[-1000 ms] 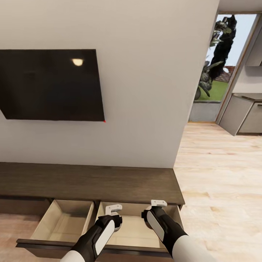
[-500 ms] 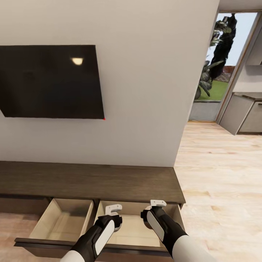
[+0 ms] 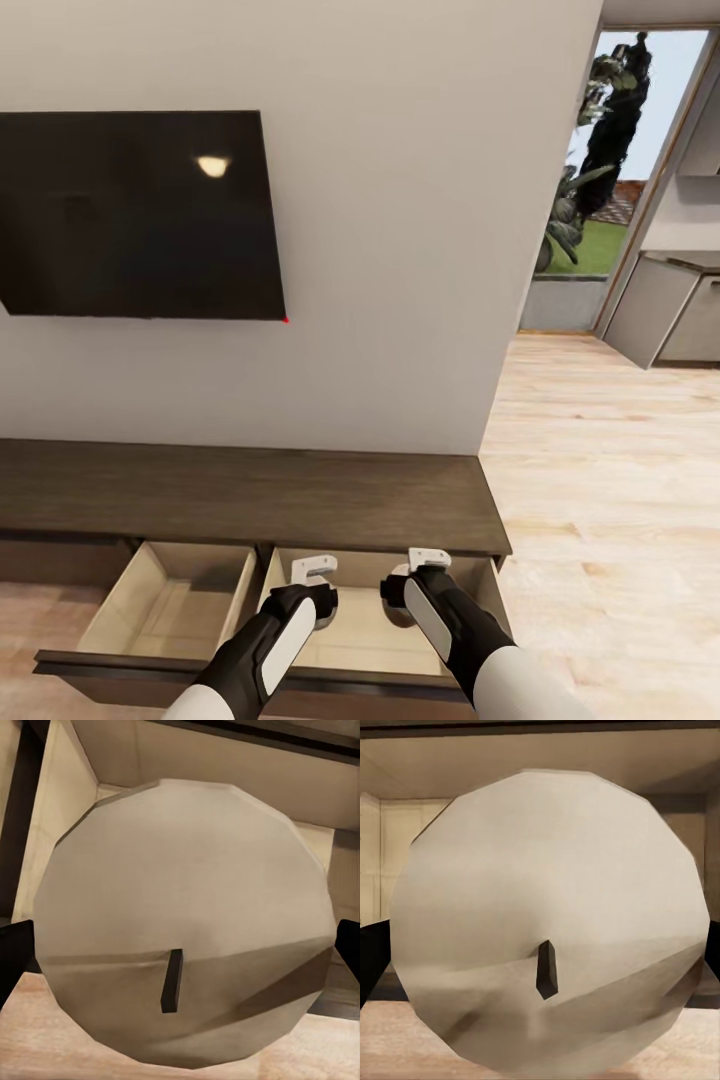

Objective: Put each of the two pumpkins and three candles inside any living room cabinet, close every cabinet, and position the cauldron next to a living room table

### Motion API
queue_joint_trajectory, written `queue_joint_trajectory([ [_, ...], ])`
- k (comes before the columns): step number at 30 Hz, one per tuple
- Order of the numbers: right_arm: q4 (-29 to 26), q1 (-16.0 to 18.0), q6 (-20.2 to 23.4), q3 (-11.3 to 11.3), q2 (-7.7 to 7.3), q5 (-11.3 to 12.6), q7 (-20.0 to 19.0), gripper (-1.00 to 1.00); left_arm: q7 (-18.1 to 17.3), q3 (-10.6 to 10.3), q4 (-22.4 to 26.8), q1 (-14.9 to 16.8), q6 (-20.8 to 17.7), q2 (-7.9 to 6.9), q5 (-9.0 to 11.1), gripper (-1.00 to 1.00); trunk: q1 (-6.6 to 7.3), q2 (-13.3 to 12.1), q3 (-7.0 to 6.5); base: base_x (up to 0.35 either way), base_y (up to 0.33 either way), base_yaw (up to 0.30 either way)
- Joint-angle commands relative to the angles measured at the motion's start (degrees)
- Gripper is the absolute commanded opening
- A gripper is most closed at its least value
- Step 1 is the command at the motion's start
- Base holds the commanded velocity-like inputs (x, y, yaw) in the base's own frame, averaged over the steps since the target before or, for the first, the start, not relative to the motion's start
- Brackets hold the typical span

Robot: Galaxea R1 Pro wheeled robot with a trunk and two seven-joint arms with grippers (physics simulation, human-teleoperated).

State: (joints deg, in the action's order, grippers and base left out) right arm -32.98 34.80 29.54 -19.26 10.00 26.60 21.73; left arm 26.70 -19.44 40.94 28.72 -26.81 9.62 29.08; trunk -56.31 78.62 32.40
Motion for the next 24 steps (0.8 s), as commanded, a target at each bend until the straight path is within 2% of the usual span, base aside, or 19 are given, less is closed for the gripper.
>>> queue_joint_trajectory([
  [1,-0.1,0.0,0.2,-0.1,0.0,0.6,0.5,-1.0,0.6,-0.2,0.1,0.0,-0.1,-0.04,0.6,-1.0,-0.23,0.5,0.24,0.0,0.0,0.0],
  [9,0.0,0.1,0.2,0.1,0.0,0.8,0.4,-1.0,-1.9,-0.3,-0.2,0.0,0.3,-0.04,0.5,-1.0,-1.98,3.7,1.68,0.0,0.0,0.0],
  [24,0.0,0.1,0.1,0.1,0.0,0.8,0.4,-1.0,-2.1,-0.3,-0.2,0.0,0.7,-0.04,0.4,-1.0,-5.28,9.7,4.37,0.0,0.0,0.0],
])
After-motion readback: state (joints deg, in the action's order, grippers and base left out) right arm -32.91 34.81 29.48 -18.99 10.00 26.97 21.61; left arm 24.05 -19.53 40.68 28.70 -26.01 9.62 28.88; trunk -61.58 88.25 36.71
